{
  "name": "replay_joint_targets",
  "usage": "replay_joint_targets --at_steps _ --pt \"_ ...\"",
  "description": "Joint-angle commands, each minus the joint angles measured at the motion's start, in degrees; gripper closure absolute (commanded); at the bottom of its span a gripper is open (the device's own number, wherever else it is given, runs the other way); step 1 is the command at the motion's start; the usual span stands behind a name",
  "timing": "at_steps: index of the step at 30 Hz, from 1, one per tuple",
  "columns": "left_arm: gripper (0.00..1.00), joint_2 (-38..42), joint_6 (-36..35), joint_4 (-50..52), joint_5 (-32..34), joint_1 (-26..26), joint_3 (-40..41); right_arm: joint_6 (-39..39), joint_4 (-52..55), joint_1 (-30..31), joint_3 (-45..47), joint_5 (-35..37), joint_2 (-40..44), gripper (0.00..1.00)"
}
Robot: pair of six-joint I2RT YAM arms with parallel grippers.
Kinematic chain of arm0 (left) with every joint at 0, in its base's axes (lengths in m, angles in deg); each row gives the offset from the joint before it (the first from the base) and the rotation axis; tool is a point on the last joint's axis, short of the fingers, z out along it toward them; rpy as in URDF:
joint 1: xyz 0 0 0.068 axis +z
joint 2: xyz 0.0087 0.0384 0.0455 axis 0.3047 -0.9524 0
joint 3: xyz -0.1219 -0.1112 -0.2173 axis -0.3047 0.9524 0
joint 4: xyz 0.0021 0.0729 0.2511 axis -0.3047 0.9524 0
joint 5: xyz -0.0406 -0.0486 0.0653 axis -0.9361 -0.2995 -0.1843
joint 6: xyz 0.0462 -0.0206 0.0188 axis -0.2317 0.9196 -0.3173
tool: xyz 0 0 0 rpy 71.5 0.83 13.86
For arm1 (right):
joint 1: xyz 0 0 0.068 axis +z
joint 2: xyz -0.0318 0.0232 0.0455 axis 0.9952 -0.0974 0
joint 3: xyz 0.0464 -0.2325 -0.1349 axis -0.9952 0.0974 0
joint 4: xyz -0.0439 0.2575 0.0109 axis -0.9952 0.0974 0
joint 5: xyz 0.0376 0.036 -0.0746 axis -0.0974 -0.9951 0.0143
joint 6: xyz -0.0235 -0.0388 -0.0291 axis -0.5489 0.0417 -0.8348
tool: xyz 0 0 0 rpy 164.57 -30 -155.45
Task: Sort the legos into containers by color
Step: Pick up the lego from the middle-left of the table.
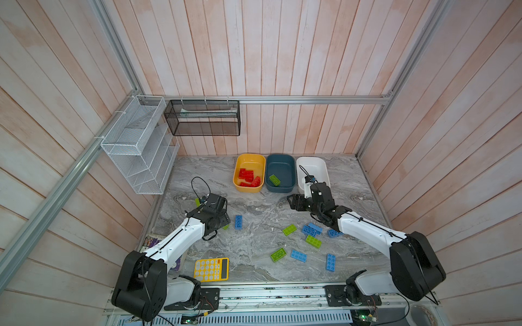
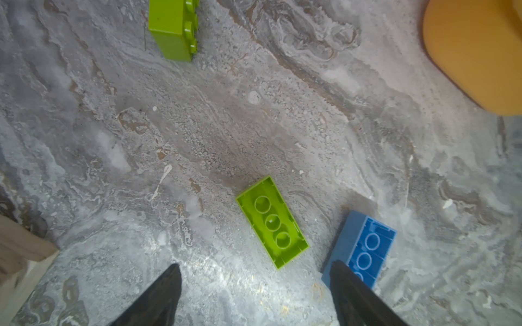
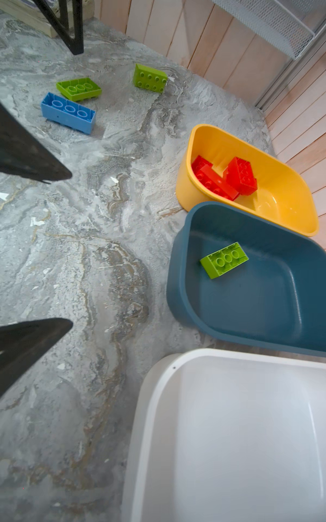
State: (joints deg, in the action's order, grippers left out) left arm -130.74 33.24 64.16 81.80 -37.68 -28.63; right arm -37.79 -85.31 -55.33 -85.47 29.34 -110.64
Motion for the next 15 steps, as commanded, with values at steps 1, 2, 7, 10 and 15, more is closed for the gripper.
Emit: replay_joint_targets --at_steps 1,2,7,10,15 --pt "0.16 -2.4 3.4 -1.8 1.8 -0.3 0.5 1.0 -4.1 1.0 2.4 0.0 2.1 0.24" --pt "0.15 -3.4 4.0 -1.6 2.3 -0.2 0.2 0.8 -4.9 1.2 3.3 0.0 2.3 0.24" --pt "0.15 -9.4 5.5 0.1 3.3 -0.3 -2.7 0.2 -7.9 1.4 6.3 1.0 2.4 0.24" --pt "0.15 -12.3 6.1 0.2 3.3 -0.5 -4.5 0.1 -9.1 1.7 7.3 1.5 2.4 0.25" --pt "0.15 -15.6 6.2 0.8 4.4 -0.6 -7.3 0.1 -10.1 2.1 8.4 2.1 2.4 0.25"
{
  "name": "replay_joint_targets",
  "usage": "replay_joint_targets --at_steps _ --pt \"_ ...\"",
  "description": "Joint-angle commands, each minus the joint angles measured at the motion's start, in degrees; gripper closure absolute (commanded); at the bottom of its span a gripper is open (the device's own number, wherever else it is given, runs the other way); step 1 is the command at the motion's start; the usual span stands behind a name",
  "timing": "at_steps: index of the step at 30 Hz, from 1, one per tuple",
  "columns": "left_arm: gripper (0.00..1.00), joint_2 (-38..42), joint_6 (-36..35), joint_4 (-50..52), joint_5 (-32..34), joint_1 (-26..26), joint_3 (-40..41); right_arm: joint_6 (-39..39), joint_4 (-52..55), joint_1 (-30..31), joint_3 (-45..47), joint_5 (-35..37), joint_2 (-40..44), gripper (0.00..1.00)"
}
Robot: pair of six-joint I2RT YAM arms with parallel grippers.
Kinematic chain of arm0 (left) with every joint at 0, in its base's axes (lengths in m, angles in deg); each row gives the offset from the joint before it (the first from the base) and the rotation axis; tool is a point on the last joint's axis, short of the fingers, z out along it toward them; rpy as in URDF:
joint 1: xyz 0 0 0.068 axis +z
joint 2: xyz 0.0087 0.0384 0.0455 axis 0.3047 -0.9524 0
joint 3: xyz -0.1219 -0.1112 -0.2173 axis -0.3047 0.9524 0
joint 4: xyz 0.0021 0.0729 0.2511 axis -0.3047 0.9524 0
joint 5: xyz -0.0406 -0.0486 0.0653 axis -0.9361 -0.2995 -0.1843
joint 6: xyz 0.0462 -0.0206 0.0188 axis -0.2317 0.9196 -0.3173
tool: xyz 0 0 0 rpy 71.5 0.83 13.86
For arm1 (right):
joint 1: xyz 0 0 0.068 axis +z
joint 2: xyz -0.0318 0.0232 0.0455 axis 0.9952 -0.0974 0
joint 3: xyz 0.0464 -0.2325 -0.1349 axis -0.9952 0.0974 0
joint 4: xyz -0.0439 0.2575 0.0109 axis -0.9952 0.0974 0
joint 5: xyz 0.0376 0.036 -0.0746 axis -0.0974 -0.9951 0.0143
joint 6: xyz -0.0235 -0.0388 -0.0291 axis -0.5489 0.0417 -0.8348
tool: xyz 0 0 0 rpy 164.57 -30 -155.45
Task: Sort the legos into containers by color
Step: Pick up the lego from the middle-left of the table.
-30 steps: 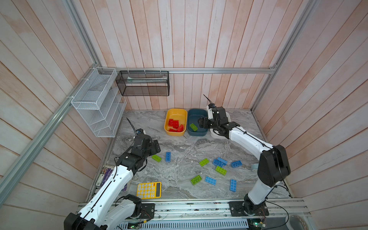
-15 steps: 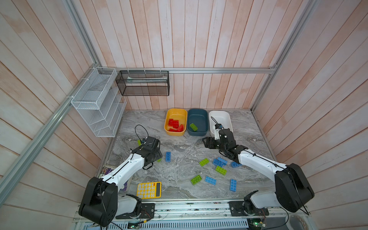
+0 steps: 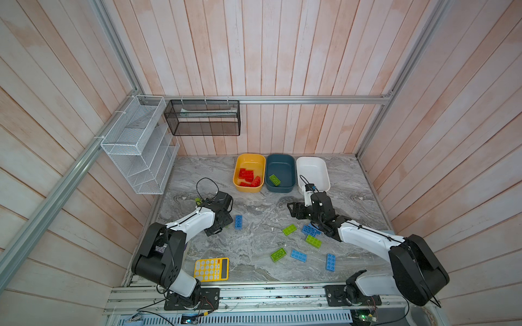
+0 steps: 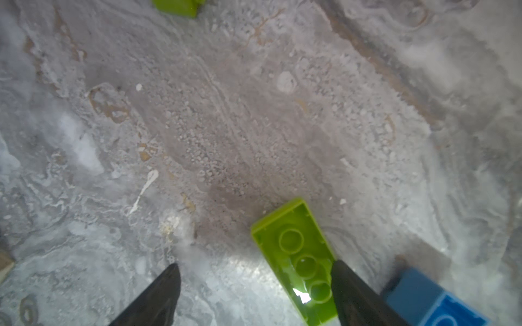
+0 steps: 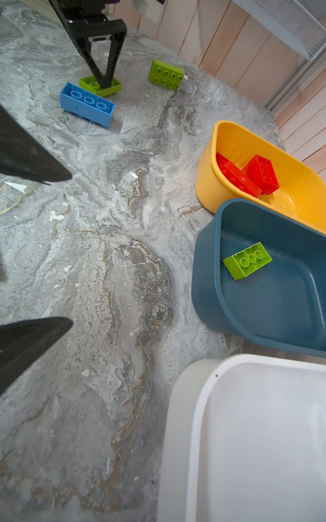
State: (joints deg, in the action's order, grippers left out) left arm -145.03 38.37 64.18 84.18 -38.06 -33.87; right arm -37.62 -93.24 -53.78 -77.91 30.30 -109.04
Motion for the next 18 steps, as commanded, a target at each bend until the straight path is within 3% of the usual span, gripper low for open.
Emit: replay_joint_targets --at_steps 1,10,18 --pt "0.15 -1.9 1.0 0.9 2.0 -0.3 -2.5 -0.2 -2.3 0.5 1.0 1.2 0.8 0.25" --pt "0.2 -6.0 0.7 -0.1 1.6 -0.4 -4.1 -0.1 -3.0 0.9 1.1 1.1 0.5 0.25" --pt "0.43 -7.8 0.2 -0.5 1.9 -0.6 -5.2 0.0 -3.2 1.3 0.8 1.2 -0.3 0.26"
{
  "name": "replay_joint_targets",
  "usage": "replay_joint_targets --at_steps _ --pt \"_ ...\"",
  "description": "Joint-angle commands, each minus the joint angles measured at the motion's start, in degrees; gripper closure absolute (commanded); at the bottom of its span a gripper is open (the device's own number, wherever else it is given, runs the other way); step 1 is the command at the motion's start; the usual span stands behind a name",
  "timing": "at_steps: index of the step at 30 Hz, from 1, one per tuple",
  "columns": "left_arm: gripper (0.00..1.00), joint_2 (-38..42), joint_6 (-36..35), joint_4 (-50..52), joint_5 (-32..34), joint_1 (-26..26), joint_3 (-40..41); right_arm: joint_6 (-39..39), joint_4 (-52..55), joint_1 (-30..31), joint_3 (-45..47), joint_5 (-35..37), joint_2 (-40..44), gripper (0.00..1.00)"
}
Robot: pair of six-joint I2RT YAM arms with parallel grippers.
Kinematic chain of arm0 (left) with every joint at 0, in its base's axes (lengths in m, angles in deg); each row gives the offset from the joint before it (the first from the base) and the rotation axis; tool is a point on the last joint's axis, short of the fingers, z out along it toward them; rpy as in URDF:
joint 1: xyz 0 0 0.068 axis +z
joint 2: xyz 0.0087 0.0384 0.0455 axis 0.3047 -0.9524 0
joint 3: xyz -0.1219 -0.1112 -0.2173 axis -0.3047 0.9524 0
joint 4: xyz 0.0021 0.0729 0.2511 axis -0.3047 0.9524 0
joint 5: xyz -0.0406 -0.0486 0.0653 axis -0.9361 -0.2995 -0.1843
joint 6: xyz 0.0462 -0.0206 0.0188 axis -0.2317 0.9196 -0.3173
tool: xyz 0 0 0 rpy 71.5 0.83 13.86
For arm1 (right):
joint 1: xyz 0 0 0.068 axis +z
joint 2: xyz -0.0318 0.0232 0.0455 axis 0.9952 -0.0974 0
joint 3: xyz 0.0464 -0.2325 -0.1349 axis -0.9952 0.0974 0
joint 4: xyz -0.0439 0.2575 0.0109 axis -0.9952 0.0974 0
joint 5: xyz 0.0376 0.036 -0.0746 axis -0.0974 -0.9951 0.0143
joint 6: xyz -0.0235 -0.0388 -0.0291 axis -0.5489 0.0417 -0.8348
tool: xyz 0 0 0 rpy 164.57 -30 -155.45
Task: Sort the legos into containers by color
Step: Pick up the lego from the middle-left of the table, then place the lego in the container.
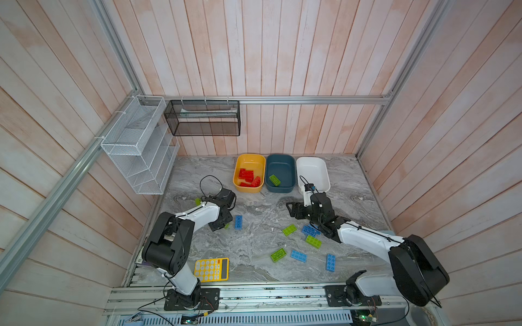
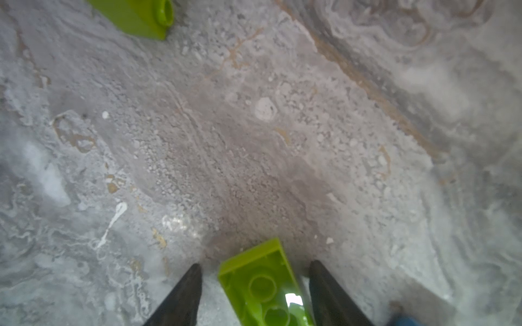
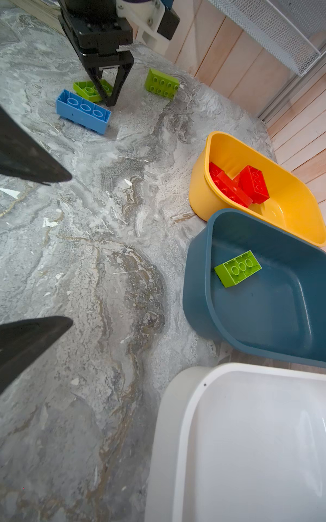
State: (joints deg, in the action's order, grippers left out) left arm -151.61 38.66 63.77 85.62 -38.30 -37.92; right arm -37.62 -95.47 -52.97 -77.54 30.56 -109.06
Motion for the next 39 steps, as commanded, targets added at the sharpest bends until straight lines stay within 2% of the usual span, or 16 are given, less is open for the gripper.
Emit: replay_joint_targets --at_steps 1,6,8,13,23,32,39 --pt "0.48 -1.1 -0.3 -0.1 0.6 -0.4 -1.2 0.0 -1.0 0.5 0.4 0.9 -0.3 0.26" --pt "0.71 -0.7 -1.0 -0.2 0.9 -0.5 -1.5 0.0 -1.1 0.8 0.5 1.4 -0.2 0.27" --pt "0.77 -0.8 -1.6 0.1 0.7 -0.5 -2.1 -0.2 -1.1 0.9 0.5 1.6 -0.2 0.27" --pt "0.78 0.6 -3.3 1.4 1.2 -0.5 -4.4 -0.1 -1.1 1.2 0.8 1.6 0.4 0.27" --pt "0.79 1.5 -14.5 -2.4 -7.3 -1.1 -16.5 0.3 -2.3 1.9 2.4 2.1 3.0 0.27" --pt "0.78 -8.8 -23.6 -3.6 -13.9 -4.3 -35.7 0.8 -4.2 2.1 4.7 2.7 6.5 0.28" --pt "0.77 -21.4 -26.7 -2.3 -16.7 -7.4 -54.3 1.3 -5.7 2.8 6.0 2.9 8.2 0.28"
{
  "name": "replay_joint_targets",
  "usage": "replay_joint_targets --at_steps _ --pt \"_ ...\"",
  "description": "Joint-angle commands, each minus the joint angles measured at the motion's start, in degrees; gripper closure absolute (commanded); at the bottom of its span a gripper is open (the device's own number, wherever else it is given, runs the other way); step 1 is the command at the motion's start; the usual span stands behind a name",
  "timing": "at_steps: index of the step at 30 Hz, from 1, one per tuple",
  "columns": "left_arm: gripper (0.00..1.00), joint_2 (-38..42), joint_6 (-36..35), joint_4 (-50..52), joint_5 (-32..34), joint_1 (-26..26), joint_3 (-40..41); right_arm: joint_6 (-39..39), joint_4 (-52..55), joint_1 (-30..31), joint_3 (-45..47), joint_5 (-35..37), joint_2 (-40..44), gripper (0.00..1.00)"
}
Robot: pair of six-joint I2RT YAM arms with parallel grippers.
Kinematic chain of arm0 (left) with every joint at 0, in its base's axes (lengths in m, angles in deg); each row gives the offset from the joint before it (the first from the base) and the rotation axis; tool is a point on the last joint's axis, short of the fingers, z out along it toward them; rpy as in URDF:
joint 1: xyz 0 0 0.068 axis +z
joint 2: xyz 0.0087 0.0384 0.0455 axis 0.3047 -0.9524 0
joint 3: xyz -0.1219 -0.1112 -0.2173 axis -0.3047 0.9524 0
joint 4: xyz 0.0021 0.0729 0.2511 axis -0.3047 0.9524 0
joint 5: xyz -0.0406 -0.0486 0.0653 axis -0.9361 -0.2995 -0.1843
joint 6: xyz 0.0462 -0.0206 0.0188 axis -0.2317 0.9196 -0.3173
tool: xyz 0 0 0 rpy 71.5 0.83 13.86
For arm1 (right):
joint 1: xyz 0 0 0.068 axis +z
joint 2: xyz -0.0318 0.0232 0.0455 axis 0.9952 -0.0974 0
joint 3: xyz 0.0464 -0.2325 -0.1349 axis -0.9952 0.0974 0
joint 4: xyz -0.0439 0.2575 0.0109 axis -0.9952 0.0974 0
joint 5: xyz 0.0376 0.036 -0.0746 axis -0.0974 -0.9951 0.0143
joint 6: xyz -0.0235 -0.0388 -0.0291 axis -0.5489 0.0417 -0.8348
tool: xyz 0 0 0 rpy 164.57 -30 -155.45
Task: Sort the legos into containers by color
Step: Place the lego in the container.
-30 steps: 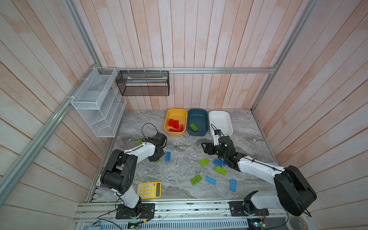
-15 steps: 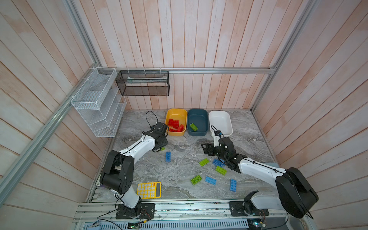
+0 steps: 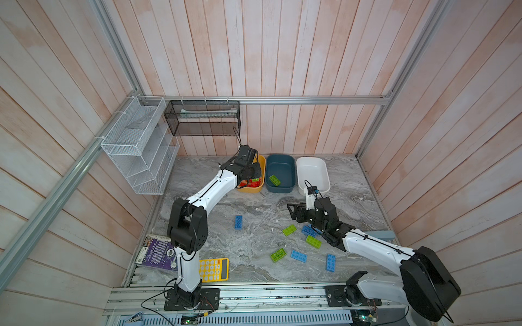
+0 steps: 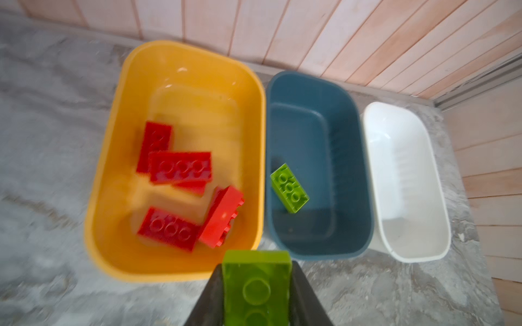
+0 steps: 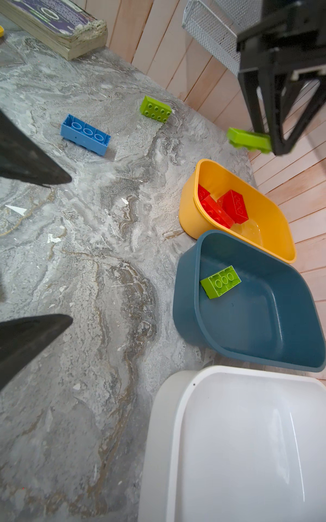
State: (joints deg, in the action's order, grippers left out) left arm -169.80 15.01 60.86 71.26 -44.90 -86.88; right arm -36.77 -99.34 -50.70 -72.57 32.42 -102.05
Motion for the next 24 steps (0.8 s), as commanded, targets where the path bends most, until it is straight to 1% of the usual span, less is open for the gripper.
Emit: replay_joint_targets --at_steps 1,7,10,12,15,21,24 --pt "0.77 -5.5 -3.4 1.0 -2.8 -1.2 -8.3 0.5 -2.1 0.6 1.2 1.1 1.3 0.28" --pt "0.76 -17.7 -4.5 1.8 -6.8 -3.0 -25.1 0.8 -2.7 0.9 1.8 1.2 2.0 0.28" --pt "0.74 -23.3 -4.2 2.3 -8.4 -3.2 -32.2 0.8 -2.5 1.0 2.1 1.5 2.4 0.28" --pt "0.72 -26.4 -4.1 2.4 -9.3 -3.2 -35.4 0.9 -2.9 1.0 2.3 1.3 2.6 0.28" --pt "0.68 -29.8 -3.9 1.3 -10.8 -3.2 -38.1 1.1 -3.0 1.3 2.5 1.0 2.8 0.28" --pt "0.65 -32.8 -3.1 -2.1 -12.5 -3.2 -38.2 1.1 -3.3 1.5 2.6 1.2 2.7 0.28" --pt "0.59 -33.3 -3.1 -2.9 -13.4 -3.1 -38.2 1.2 -3.3 1.6 2.6 1.0 2.2 0.28"
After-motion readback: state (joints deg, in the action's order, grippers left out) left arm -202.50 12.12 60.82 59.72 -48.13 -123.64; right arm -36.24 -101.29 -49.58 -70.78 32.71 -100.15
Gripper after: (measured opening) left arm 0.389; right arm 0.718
